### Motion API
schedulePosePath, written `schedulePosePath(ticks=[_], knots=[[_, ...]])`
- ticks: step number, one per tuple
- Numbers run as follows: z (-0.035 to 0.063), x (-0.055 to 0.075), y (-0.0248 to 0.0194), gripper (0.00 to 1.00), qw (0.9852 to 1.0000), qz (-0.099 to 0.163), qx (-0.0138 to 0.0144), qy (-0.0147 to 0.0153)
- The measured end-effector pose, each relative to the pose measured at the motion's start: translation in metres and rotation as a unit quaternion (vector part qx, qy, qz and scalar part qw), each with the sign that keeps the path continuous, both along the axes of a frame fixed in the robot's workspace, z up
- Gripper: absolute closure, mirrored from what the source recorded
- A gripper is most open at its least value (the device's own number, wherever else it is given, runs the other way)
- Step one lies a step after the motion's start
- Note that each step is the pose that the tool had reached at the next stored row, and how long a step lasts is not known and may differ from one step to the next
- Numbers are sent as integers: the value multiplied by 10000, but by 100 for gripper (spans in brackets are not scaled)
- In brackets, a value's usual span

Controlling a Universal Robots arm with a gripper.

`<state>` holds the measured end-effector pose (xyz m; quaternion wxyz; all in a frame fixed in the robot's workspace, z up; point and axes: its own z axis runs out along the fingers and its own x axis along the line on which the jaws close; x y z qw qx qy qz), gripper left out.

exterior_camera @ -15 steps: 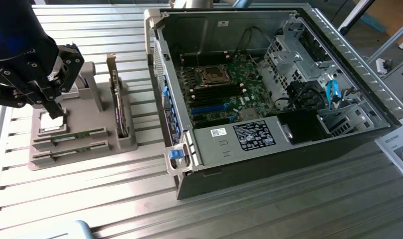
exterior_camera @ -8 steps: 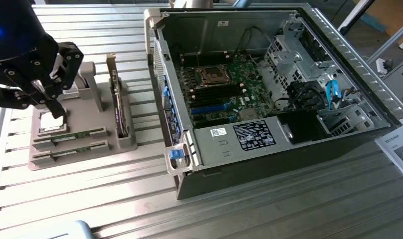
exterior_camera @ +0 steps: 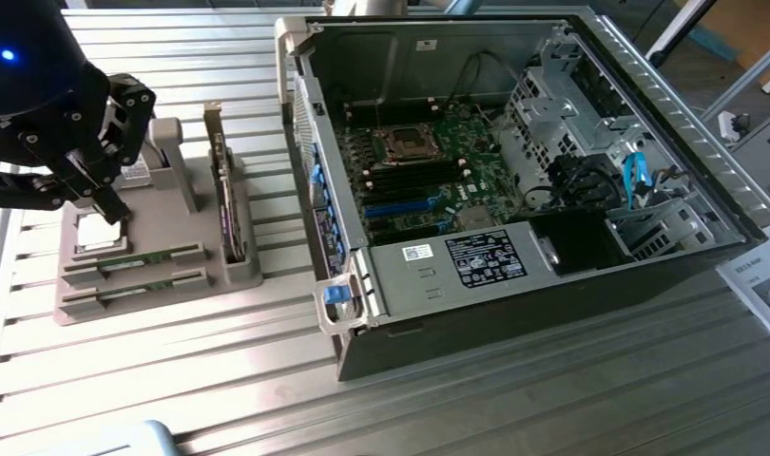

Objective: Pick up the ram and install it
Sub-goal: 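Pick up the ram and move it above insertion slot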

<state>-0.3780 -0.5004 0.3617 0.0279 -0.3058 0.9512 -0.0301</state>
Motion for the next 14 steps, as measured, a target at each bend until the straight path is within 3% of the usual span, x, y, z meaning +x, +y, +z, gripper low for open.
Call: schedulePosePath(ticks=[2,4,6,7,9,10,14], knots=[[-2,0,0,90,9996,292,0,0],[-3,0,0,90,9979,643,0,0],[-4,0,0,90,9952,974,0,0],[-5,0,0,90,9926,1213,1,-1],[-5,0,0,90,9903,1392,0,0],[-5,0,0,90,9880,1541,0,0],[-6,0,0,90,9819,1896,0,0]])
